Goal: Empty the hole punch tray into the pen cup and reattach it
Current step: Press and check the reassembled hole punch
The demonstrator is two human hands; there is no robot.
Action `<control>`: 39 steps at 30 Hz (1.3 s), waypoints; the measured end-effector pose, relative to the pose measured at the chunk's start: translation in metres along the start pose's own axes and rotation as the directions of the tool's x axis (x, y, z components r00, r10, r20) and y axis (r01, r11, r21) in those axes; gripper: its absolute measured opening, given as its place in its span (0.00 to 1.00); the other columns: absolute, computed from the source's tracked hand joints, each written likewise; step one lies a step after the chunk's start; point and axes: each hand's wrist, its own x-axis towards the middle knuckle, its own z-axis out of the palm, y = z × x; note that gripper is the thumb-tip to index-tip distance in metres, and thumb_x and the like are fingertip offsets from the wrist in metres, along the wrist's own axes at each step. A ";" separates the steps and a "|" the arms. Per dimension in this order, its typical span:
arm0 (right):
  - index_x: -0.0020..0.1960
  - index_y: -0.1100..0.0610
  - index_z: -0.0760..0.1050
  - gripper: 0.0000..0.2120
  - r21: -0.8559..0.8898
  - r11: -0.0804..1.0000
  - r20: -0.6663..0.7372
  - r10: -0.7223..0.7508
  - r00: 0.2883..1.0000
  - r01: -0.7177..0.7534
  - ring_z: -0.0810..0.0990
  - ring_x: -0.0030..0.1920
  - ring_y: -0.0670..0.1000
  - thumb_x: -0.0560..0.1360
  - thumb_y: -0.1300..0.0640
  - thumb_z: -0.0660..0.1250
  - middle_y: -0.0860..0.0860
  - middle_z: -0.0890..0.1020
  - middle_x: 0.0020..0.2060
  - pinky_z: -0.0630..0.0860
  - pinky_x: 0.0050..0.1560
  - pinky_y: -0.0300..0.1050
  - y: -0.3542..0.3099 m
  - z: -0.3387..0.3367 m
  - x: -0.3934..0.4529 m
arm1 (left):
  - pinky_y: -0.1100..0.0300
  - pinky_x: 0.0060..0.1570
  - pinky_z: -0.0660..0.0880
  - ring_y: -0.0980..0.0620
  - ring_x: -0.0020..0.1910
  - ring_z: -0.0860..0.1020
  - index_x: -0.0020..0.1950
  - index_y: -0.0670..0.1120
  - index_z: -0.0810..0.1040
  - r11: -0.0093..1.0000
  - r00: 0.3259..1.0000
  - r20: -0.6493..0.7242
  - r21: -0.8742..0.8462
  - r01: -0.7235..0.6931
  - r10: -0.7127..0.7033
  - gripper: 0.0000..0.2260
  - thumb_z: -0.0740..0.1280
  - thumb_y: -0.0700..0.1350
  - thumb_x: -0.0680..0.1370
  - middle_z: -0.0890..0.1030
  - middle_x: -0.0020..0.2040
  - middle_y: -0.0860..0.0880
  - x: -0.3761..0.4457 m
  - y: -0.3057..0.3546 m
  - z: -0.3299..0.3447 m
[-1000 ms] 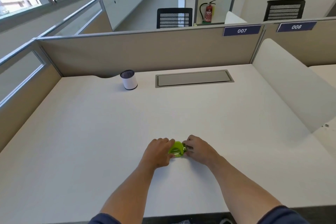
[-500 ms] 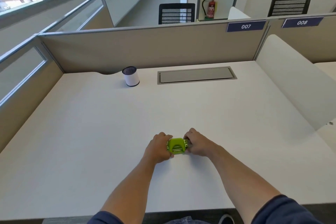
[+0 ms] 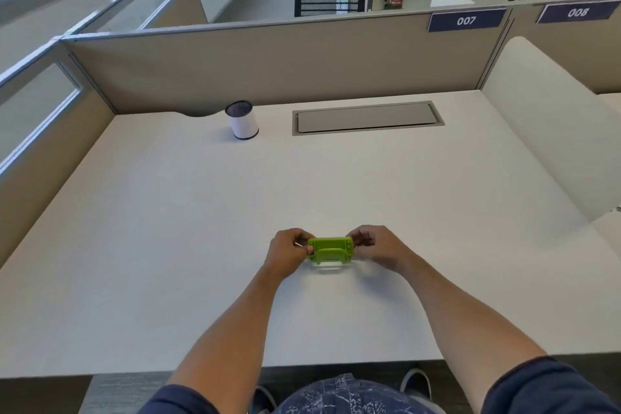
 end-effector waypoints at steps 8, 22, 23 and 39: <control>0.45 0.60 0.85 0.03 -0.067 0.998 -0.029 0.004 1.000 -0.006 0.78 0.39 0.50 0.73 0.60 0.76 0.63 0.85 0.40 0.74 0.46 0.47 0.000 0.004 0.005 | 0.67 0.39 0.73 0.59 0.38 0.79 0.48 0.46 0.86 0.997 0.998 -0.066 0.073 -0.014 0.019 0.08 0.72 0.36 0.72 0.86 0.43 0.50 -0.002 -0.002 0.005; 0.49 0.64 0.85 0.06 0.342 0.940 -0.181 0.065 0.981 0.001 0.84 0.38 0.49 0.78 0.62 0.71 0.57 0.86 0.40 0.81 0.42 0.37 -0.030 0.015 0.019 | 0.59 0.33 0.81 0.49 0.33 0.85 0.45 0.38 0.81 0.762 0.955 0.158 -0.577 0.296 -0.252 0.05 0.69 0.30 0.76 0.85 0.37 0.42 -0.015 -0.007 0.021; 0.47 0.62 0.85 0.05 0.313 0.950 -0.196 0.066 0.978 -0.002 0.83 0.35 0.48 0.78 0.62 0.71 0.55 0.86 0.38 0.81 0.40 0.36 -0.031 0.016 0.021 | 0.59 0.33 0.82 0.49 0.33 0.85 0.45 0.38 0.81 0.755 0.954 0.161 -0.583 0.300 -0.255 0.05 0.69 0.29 0.76 0.85 0.36 0.42 -0.016 -0.007 0.023; 0.64 0.57 0.79 0.18 0.544 0.832 0.047 0.095 0.994 -0.105 0.85 0.47 0.53 0.75 0.65 0.74 0.53 0.83 0.43 0.82 0.52 0.43 -0.025 0.019 0.020 | 0.61 0.28 0.80 0.50 0.27 0.81 0.50 0.35 0.78 0.261 0.824 0.442 -0.799 0.542 -0.355 0.08 0.60 0.35 0.76 0.82 0.33 0.41 -0.023 0.019 0.009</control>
